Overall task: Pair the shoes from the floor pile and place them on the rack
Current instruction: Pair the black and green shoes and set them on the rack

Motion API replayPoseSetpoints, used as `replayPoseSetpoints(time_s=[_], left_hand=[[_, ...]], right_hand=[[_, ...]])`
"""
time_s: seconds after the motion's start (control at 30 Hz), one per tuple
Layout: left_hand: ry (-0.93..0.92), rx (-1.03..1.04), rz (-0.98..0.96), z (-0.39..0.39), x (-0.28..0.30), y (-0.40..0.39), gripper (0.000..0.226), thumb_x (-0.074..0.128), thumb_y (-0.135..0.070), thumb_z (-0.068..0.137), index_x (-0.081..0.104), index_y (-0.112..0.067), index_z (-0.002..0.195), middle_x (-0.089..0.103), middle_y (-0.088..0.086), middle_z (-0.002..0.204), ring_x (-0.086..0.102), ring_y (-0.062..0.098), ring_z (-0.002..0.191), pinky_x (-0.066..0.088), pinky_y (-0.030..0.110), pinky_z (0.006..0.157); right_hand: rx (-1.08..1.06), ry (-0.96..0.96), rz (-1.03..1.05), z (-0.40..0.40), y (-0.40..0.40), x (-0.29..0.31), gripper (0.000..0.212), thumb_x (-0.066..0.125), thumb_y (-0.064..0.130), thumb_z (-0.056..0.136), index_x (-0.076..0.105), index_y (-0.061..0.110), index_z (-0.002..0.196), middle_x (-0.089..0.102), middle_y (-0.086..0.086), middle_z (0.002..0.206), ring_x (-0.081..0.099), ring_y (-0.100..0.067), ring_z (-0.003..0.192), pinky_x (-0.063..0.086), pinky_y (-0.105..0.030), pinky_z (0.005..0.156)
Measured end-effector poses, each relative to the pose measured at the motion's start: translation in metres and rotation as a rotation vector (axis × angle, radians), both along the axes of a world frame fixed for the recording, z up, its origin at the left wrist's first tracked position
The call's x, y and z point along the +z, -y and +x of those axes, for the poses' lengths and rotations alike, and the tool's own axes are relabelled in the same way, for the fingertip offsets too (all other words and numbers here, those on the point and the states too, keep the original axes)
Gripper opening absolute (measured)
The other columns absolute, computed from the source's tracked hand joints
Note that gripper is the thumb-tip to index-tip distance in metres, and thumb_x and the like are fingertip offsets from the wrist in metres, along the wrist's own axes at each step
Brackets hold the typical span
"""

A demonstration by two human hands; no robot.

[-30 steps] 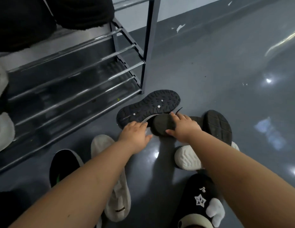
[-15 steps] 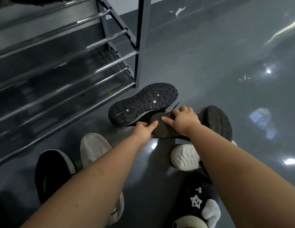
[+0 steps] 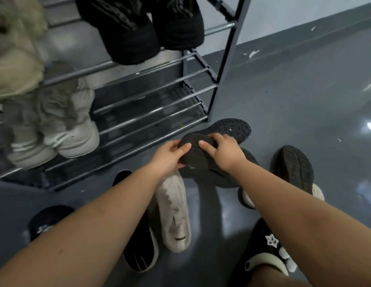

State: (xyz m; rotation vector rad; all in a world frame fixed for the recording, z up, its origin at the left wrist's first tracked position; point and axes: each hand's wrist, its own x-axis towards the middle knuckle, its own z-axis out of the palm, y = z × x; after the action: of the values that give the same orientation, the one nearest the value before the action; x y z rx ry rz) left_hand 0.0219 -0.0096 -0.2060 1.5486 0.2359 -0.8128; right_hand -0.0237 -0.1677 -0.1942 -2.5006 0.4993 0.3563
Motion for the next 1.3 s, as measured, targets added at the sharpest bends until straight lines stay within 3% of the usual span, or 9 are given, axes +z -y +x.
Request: replayPoseSetpoints(time_s=[0.27,0.47,0.53,0.7,0.8,0.93,1.03,1.13,1.3], left_hand=[[0.183,-0.018,0.053,-0.040,0.057,-0.101,0.030,0.066,-0.020,0.086,0.055,-0.020,0.114,0.060,0.013,0.122,0.062,0.026,0.107,0.052,0.043,0.093],[0.620,-0.120,0.320,-0.057,0.096,-0.140,0.046,0.073,-0.022,0.080,0.055,-0.018,0.122,0.051,0.001,0.121,0.052,0.013,0.110,0.042,0.026,0.101],[0.727,-0.099,0.388,-0.069,0.105,-0.148,0.046,0.073,-0.023,0.079,0.055,-0.017,0.122,0.046,-0.002,0.116,0.048,0.010,0.108,0.037,0.020,0.098],[0.874,-0.148,0.397,-0.100,0.105,-0.156,0.047,0.076,-0.019,0.074,0.058,-0.024,0.117,0.040,-0.011,0.114,0.048,0.014,0.116,0.039,0.029,0.103],[0.893,-0.289,0.433,-0.119,0.097,-0.157,0.044,0.075,-0.021,0.075,0.058,-0.026,0.115,0.037,-0.010,0.125,0.044,0.010,0.121,0.032,0.019,0.101],[0.727,-0.265,0.385,-0.124,0.089,-0.156,0.037,0.071,-0.044,0.077,0.060,-0.028,0.109,0.037,-0.012,0.129,0.045,0.011,0.122,0.038,0.030,0.105],[0.220,-0.032,0.292,-0.122,0.088,-0.155,0.061,0.056,-0.060,0.081,0.050,-0.022,0.127,0.046,0.002,0.137,0.049,0.021,0.122,0.043,0.035,0.099],[-0.298,0.069,-0.017,-0.126,0.083,-0.161,0.069,0.047,-0.071,0.078,0.057,-0.016,0.118,0.063,0.010,0.120,0.060,0.027,0.109,0.050,0.038,0.087],[-0.350,0.048,-0.058,-0.129,0.067,-0.169,0.055,0.065,-0.052,0.078,0.060,-0.016,0.120,0.070,0.006,0.107,0.067,0.024,0.098,0.056,0.038,0.076]], right_hand=[[0.102,0.055,0.126,-0.036,-0.087,0.034,0.056,0.044,0.057,0.091,0.051,0.019,0.131,0.053,-0.013,0.127,0.045,-0.030,0.121,0.036,-0.039,0.104],[0.106,0.085,0.180,-0.052,-0.117,0.067,0.070,0.038,0.067,0.087,0.050,0.020,0.136,0.051,-0.008,0.134,0.045,-0.027,0.127,0.036,-0.041,0.108],[-0.103,0.091,0.365,-0.061,-0.132,0.078,0.073,0.036,0.069,0.086,0.054,0.015,0.131,0.056,-0.008,0.127,0.054,-0.026,0.117,0.045,-0.043,0.101],[-0.621,-0.095,1.257,-0.074,-0.165,0.091,0.061,0.043,0.066,0.086,0.054,0.015,0.118,0.061,-0.011,0.103,0.064,-0.026,0.090,0.057,-0.040,0.076],[-0.650,-0.131,1.313,-0.080,-0.165,0.088,0.048,0.060,0.049,0.086,0.057,0.013,0.118,0.062,-0.012,0.110,0.064,-0.027,0.097,0.059,-0.037,0.071],[-0.675,-0.152,1.289,-0.094,-0.166,0.078,0.051,0.066,0.026,0.087,0.050,0.007,0.131,0.063,-0.015,0.112,0.065,-0.025,0.087,0.059,-0.033,0.055],[-0.670,-0.114,1.332,-0.103,-0.167,0.075,0.065,0.065,0.016,0.088,0.033,0.010,0.143,0.062,-0.016,0.114,0.066,-0.026,0.088,0.057,-0.039,0.068],[-0.526,-0.151,1.295,-0.118,-0.171,0.071,0.066,0.060,0.008,0.090,0.029,0.022,0.146,0.066,-0.008,0.100,0.064,-0.025,0.093,0.051,-0.045,0.087],[-0.339,-0.214,1.222,-0.127,-0.173,0.063,0.072,0.063,0.007,0.088,0.029,0.036,0.145,0.067,-0.004,0.114,0.061,-0.027,0.110,0.048,-0.046,0.095]])
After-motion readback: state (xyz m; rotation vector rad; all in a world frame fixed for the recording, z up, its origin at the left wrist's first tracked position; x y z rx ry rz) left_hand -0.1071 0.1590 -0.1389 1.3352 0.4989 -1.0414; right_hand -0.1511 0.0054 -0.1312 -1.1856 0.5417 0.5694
